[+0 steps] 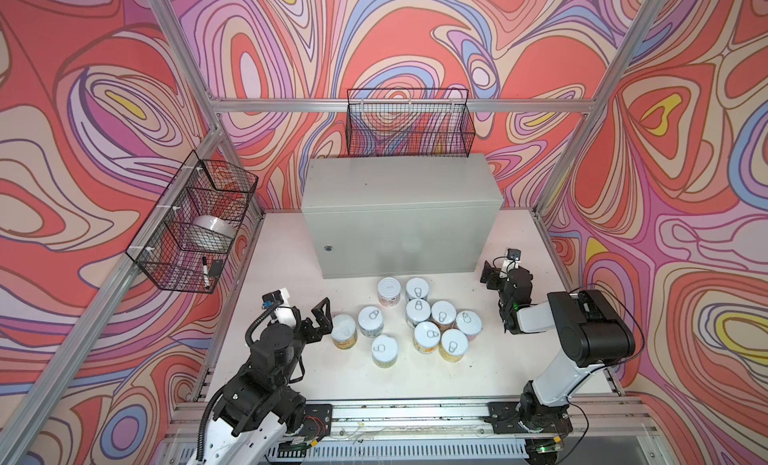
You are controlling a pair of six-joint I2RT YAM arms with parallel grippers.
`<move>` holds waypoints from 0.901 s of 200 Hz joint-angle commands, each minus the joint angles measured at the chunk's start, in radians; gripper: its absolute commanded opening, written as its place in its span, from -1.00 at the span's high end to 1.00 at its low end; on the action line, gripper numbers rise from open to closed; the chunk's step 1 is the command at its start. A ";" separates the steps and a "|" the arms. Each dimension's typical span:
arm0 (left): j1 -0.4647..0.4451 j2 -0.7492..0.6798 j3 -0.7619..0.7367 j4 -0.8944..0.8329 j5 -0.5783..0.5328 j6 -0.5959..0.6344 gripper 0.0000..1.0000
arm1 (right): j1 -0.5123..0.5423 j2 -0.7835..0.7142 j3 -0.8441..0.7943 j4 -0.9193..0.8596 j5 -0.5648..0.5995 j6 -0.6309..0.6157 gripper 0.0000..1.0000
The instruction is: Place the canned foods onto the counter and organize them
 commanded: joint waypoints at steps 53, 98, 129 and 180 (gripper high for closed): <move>-0.228 0.041 -0.243 0.051 -0.050 -0.066 -1.00 | -0.004 -0.006 0.000 0.007 0.001 0.004 -0.97; -0.378 0.190 -0.250 0.156 -0.203 -0.054 -1.00 | -0.005 -0.006 0.000 0.007 0.001 0.003 -0.97; -0.383 0.402 -0.242 0.272 -0.235 -0.091 -1.00 | -0.005 -0.006 0.000 0.009 0.000 0.003 -0.97; -0.382 0.547 -0.253 0.504 -0.291 -0.017 -1.00 | -0.004 -0.006 -0.001 0.008 0.001 0.004 -0.97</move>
